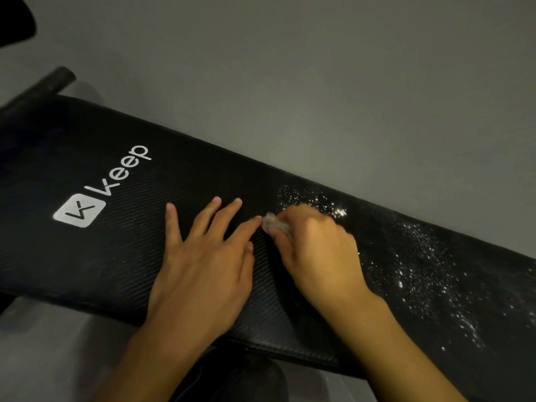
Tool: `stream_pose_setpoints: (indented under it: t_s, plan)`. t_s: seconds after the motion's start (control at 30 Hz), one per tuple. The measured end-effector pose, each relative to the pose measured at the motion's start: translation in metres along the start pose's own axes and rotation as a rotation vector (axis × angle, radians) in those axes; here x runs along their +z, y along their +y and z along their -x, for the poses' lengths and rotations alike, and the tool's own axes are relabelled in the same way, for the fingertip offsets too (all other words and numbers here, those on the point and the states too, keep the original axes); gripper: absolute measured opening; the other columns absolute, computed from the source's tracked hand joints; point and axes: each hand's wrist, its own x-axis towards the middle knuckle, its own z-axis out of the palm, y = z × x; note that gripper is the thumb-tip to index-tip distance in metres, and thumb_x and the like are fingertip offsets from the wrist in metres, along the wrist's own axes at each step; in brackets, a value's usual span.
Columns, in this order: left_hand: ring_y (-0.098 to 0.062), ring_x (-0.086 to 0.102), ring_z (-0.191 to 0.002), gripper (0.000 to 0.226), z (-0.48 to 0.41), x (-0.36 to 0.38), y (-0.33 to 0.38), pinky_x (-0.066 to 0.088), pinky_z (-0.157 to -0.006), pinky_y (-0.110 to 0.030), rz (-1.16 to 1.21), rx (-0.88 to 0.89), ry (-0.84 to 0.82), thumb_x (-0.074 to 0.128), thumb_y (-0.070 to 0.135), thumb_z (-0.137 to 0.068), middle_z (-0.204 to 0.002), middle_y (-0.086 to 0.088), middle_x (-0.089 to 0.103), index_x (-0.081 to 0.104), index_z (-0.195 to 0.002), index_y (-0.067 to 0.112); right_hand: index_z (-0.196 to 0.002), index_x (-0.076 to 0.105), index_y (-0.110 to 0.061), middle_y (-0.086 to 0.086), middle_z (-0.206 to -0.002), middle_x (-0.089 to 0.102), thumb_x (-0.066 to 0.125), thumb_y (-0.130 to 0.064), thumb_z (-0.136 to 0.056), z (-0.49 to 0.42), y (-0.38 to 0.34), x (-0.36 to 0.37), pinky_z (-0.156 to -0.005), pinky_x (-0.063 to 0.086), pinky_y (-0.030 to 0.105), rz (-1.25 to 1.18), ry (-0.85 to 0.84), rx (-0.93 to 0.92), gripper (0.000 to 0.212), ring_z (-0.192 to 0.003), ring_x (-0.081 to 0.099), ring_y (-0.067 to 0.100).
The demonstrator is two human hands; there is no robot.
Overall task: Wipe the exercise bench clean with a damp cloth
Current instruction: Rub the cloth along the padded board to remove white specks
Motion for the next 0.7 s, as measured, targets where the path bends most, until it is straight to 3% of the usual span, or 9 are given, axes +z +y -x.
stream_pose_setpoints:
  t_s: [0.13,0.33,0.5,0.7]
  plan:
    - [-0.021,0.028,-0.154,0.053,0.000,0.001,-0.001,0.008,-0.122,-0.069,-0.011,-0.005,0.000,0.026,0.044,-0.099,-0.161,0.003,0.042,0.049,-0.147,0.039,-0.112,0.059,-0.034,-0.015,-0.106,0.059,0.048,-0.051,-0.100,0.021,-0.002,-0.004,-0.072,0.055,0.035,-0.006,-0.023,-0.013,0.024,-0.084,0.064,0.009]
    - [-0.020,0.028,-0.154,0.053,0.000,0.000,0.000,0.007,-0.122,-0.069,-0.011,-0.006,-0.006,0.025,0.044,-0.100,-0.160,0.003,0.043,0.050,-0.146,0.039,-0.117,0.062,-0.025,-0.006,-0.112,0.061,0.052,-0.046,-0.100,-0.030,0.001,0.002,-0.075,0.056,0.037,0.025,0.020,0.058,0.029,-0.094,0.065,0.016]
    - [-0.021,0.031,-0.153,0.052,-0.001,0.001,-0.001,0.011,-0.122,-0.069,-0.006,0.000,0.013,0.028,0.043,-0.099,-0.159,0.003,0.045,0.051,-0.145,0.038,-0.112,0.062,-0.034,-0.013,-0.103,0.062,0.054,-0.050,-0.097,0.001,0.004,-0.005,-0.069,0.057,0.029,-0.066,-0.062,0.037,0.023,-0.076,0.063,0.003]
    - [-0.021,0.030,-0.153,0.051,-0.001,0.002,-0.002,0.011,-0.122,-0.069,0.000,0.003,0.014,0.028,0.043,-0.100,-0.159,0.002,0.044,0.052,-0.145,0.037,-0.119,0.064,-0.028,-0.003,-0.110,0.066,0.059,-0.045,-0.096,-0.049,0.010,-0.003,-0.074,0.052,0.035,-0.014,-0.045,0.086,0.029,-0.095,0.065,0.019]
